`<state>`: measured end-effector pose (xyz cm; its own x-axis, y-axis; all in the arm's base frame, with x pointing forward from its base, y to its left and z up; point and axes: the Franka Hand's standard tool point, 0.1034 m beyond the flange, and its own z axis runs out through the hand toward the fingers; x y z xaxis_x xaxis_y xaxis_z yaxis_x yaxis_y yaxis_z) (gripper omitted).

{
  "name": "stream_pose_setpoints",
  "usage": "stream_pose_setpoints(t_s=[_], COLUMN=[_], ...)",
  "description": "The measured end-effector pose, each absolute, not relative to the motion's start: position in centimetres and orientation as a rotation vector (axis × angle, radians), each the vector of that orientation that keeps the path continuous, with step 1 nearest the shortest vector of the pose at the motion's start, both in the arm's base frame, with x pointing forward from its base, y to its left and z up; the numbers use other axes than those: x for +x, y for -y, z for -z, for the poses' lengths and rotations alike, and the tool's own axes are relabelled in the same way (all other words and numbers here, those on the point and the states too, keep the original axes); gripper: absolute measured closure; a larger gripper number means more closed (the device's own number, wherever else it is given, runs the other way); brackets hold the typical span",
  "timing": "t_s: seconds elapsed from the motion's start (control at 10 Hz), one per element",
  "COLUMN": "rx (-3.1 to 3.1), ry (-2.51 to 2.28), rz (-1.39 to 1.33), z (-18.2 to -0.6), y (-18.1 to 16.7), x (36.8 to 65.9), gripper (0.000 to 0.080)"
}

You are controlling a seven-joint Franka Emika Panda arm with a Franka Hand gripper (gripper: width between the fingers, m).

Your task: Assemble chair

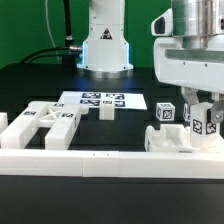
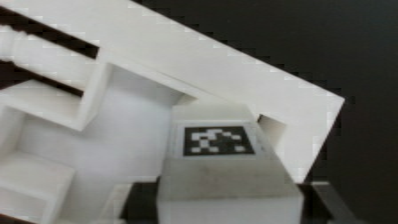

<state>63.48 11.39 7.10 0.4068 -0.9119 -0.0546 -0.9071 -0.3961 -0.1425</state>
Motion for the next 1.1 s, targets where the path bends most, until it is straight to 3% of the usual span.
stream_pose_setpoints(t_s=[0.1, 0.2, 0.3, 0.6, 1.1], rx=[-2.546, -2.582, -2.692, -2.866, -3.072], ry=[-1.574, -1.524, -1.346, -0.957, -0.148], rz=[0.052, 0.051, 0.081, 0.11, 0.163], z=[-7.03, -6.97, -6.9, -6.87, -6.99], y=[-11.41, -11.58, -11.95, -11.8, -11.7], x=[63.46, 63.49, 63.56, 63.54, 63.85], gripper=[0.0514, 0.0308, 0.0203, 0.0153, 0.0151])
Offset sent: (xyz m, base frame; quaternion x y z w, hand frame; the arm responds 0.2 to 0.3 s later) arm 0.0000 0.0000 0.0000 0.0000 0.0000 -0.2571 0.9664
